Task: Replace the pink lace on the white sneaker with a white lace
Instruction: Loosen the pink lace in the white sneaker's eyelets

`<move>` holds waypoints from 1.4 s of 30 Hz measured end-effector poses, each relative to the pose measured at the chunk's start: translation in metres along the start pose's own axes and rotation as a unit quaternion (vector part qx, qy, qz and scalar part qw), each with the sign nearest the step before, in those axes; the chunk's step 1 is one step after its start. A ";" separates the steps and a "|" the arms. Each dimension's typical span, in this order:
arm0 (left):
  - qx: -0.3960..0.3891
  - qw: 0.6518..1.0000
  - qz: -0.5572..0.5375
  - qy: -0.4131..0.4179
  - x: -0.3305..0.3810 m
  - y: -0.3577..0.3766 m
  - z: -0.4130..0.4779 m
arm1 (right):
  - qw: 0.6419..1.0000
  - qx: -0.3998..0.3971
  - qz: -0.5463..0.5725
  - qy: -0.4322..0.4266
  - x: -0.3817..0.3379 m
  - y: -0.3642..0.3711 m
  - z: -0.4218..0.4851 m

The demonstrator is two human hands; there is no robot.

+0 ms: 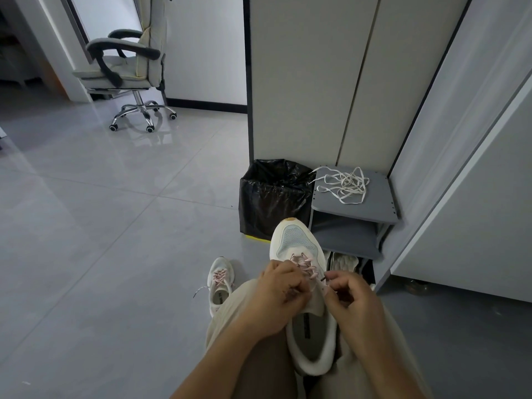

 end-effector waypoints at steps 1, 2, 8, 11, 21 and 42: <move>0.003 0.998 0.056 0.016 0.001 0.001 0.001 | 1.000 0.001 -0.004 -0.006 -0.001 -0.001 0.000; 0.014 0.993 0.115 0.030 0.002 0.003 0.000 | 1.000 0.000 -0.013 -0.011 -0.001 -0.002 0.000; 0.051 0.956 0.287 -0.026 0.018 0.031 0.001 | 0.999 0.004 -0.053 -0.004 -0.001 -0.002 -0.002; 0.093 0.956 0.275 -0.051 0.020 0.034 0.007 | 0.998 0.001 -0.060 -0.005 -0.002 -0.002 -0.002; 0.158 0.968 0.190 -0.050 0.008 0.034 0.009 | 0.986 -0.051 0.076 0.137 -0.010 -0.011 0.023; 0.154 0.987 0.027 -0.022 0.005 0.019 -0.001 | 0.989 -0.112 0.017 0.093 -0.015 -0.010 0.017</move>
Point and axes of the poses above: each hand's wrist, its own z-axis towards the middle knuckle, its own y-axis out of the palm, x = y × z, the point moved 1 cm from there along z, towards the middle knuckle, and after that the axes turned 7 degrees about z, right-handed, at the moved point
